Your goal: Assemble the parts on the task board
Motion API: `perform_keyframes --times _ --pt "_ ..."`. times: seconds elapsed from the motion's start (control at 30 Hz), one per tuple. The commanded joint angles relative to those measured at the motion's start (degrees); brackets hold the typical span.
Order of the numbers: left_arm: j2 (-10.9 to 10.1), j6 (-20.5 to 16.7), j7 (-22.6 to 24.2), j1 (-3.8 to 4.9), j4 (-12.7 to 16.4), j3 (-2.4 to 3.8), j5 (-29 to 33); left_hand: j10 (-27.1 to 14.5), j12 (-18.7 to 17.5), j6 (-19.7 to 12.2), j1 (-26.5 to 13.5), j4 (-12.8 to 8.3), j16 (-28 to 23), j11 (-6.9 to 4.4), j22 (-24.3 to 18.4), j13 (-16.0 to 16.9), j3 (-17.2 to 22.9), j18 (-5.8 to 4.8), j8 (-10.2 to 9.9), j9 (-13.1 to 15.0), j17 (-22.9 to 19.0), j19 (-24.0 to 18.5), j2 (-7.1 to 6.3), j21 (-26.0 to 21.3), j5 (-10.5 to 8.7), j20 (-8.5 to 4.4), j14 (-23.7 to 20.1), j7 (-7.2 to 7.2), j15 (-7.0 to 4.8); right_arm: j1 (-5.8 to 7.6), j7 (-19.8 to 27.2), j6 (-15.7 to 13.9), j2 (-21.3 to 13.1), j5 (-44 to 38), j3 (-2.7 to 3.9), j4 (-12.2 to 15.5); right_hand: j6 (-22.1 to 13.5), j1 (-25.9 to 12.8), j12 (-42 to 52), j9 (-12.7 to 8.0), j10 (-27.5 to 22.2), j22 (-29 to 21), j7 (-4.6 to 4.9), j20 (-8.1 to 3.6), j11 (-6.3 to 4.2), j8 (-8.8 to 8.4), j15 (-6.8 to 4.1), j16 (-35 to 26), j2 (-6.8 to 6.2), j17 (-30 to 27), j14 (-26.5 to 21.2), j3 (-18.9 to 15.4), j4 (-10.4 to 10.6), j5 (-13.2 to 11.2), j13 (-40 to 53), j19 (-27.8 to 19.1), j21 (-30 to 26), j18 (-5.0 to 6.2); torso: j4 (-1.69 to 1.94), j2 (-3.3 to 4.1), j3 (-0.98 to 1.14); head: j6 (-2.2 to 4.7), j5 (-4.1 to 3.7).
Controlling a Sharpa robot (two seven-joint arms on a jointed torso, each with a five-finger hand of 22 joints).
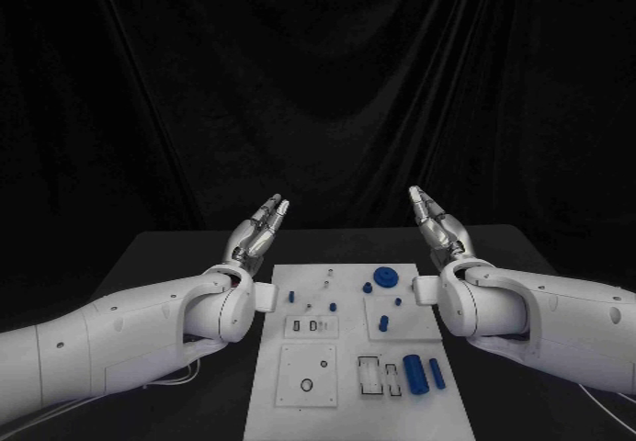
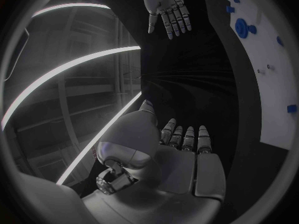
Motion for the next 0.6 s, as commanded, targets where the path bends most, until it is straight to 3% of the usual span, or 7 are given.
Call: perform_keyframes --times 0.03,0.27,0.3,0.4,0.43,0.53,0.6 --pt "0.57 12.8 7.77 1.27 -1.21 -1.07 3.46 -0.08 -0.2 0.73 2.63 0.85 -0.21 -0.42 -0.08 -0.1 -0.52 0.57 0.27 0.1 -0.05 0.04 0.49 -0.19 0.64 0.92 0.08 0.0 -0.89 0.08 1.92 1.06 0.0 2.39 -0.01 0.01 0.33 0.99 0.34 0.06 0.04 -0.09 0.06 0.95 1.06 0.32 -3.75 -0.21 0.0 -0.08 -0.02 -0.52 0.08 0.08 0.07 -0.04 -0.4 0.62 0.0 0.03 -0.01 0.01 0.0" --pt "1.35 20.08 11.35 3.18 -3.16 -3.5 5.17 -0.08 -0.2 1.08 3.69 0.86 -0.21 1.27 -0.08 -0.1 -0.17 0.26 0.34 0.15 -0.05 0.04 0.49 -0.19 1.61 2.57 0.08 1.29 0.97 0.08 1.92 1.06 0.0 2.39 -0.01 0.01 0.65 1.58 1.3 0.11 0.29 -0.09 1.28 3.73 4.76 0.42 0.4 -0.21 -0.61 -0.08 -0.02 -0.46 0.04 -0.08 0.23 -0.04 -0.4 -0.36 0.0 0.03 -0.01 0.01 0.0" --pt "1.43 20.88 11.74 3.39 -3.37 -3.77 5.36 -0.08 -0.2 2.56 5.03 0.83 -0.21 3.12 -0.08 -0.1 0.4 0.42 0.61 0.33 -0.05 0.04 0.46 -0.19 3.92 3.78 0.08 2.64 1.95 0.08 1.92 1.06 0.0 2.39 -0.01 0.01 0.95 1.69 1.53 0.14 0.38 -0.09 1.74 4.53 5.74 0.46 1.45 -0.21 -0.69 -0.08 -0.02 -0.37 0.09 -0.1 0.26 -0.04 -0.4 -0.64 0.0 0.03 -0.01 0.01 0.0" --pt "1.5 21.54 12.06 3.57 -3.55 -3.99 5.51 0.12 -0.12 3.02 6.39 0.85 -0.21 3.74 -0.08 -0.02 0.66 0.51 0.68 0.36 -0.05 0.04 0.22 -0.19 5.33 5.18 0.08 2.87 3.27 0.08 1.92 1.06 0.0 2.39 -0.01 0.01 2.09 2.74 3.12 0.25 0.83 -0.09 3.18 7.94 8.91 0.61 5.65 -0.21 -1.24 -0.08 -0.02 0.02 0.08 0.14 0.49 -0.04 -0.4 -1.44 0.0 0.03 -0.01 0.01 0.0" --pt "0.39 28.63 9.84 3.57 -5.47 -4.01 0.75 0.29 -0.06 3.14 6.63 0.87 -0.21 3.94 -0.08 0.04 0.67 0.62 0.69 0.37 -0.05 0.04 0.2 -0.19 5.52 5.75 0.08 2.94 3.64 0.16 -0.39 8.06 -0.92 -6.63 -0.01 -2.36 2.34 3.14 3.76 0.28 1.05 -0.09 3.61 8.88 9.79 0.64 6.91 -0.21 -1.45 -0.08 -0.02 0.14 0.02 0.43 0.59 -0.04 -0.4 -1.71 0.04 0.02 0.0 -3.26 -0.01" --pt "-0.23 28.89 9.99 3.57 -5.63 -4.01 -2.66 1.38 0.43 3.82 7.88 0.75 -0.21 4.68 -0.08 0.41 0.82 1.23 0.78 0.43 -0.05 0.04 -0.04 -0.19 6.52 7.43 0.08 3.28 4.21 0.49 -0.87 8.78 -1.14 -12.23 -0.01 -3.36 4.5 7.12 7.71 0.53 3.05 1.88 5.42 12.92 12.32 1.01 11.52 2.34 -2.73 1.32 3.29 1.14 -0.26 2.96 1.15 4.01 2.59 -2.16 0.07 0.02 0.0 -3.86 -0.18" --pt "-0.72 29.0 10.0 3.57 -5.66 -4.02 -4.2 2.61 1.34 4.34 9.41 0.77 -0.21 5.53 0.27 0.83 1.03 1.52 0.85 0.51 -0.05 0.41 -0.25 0.2 7.92 8.36 0.08 3.48 4.17 0.99 -1.41 9.3 -1.15 -17.18 -0.01 -4.28 6.23 9.44 9.83 0.68 4.62 3.33 6.55 14.0 13.5 1.28 12.52 4.8 -3.43 2.35 7.07 1.71 -0.34 4.26 1.38 8.3 5.28 -2.0 0.02 0.07 0.01 -4.2 -0.09"
